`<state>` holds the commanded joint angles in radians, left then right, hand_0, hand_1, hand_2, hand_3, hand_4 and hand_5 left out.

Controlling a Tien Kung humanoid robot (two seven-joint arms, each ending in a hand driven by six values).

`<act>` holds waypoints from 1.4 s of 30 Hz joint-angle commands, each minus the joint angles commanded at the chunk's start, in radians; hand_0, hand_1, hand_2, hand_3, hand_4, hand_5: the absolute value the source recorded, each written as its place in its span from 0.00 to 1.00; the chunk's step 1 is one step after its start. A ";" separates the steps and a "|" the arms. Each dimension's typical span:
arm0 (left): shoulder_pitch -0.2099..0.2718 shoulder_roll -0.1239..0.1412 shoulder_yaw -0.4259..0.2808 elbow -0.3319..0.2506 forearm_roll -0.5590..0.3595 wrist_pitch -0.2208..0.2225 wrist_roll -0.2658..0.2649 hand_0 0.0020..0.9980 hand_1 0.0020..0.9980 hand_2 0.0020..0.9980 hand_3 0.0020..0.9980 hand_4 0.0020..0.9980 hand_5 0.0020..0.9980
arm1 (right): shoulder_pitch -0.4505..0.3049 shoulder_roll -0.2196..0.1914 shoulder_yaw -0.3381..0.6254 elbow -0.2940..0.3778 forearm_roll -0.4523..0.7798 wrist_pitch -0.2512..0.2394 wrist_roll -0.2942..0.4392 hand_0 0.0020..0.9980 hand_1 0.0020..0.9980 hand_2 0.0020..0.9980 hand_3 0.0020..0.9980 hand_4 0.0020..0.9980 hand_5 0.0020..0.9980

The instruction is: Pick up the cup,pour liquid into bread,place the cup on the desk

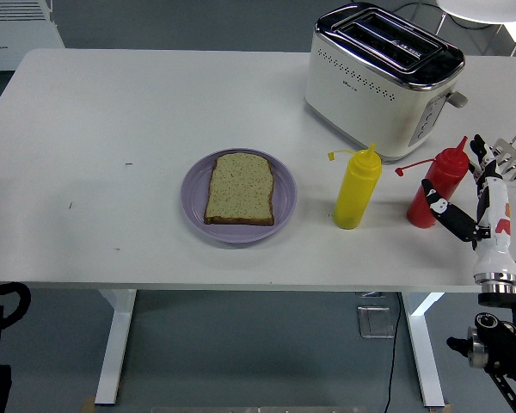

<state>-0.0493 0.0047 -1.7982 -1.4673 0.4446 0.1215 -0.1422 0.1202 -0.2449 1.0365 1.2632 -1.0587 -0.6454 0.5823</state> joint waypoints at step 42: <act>0.000 0.002 0.010 0.001 0.000 0.001 -0.001 0.81 0.74 0.73 0.72 0.49 1.00 | -0.165 0.010 0.379 0.253 0.791 0.431 -0.084 0.86 0.77 0.81 0.82 0.67 0.53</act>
<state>-0.0495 0.0070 -1.7878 -1.4666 0.4445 0.1221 -0.1427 -0.0446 -0.2346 1.4154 1.5161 -0.2676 -0.2140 0.4987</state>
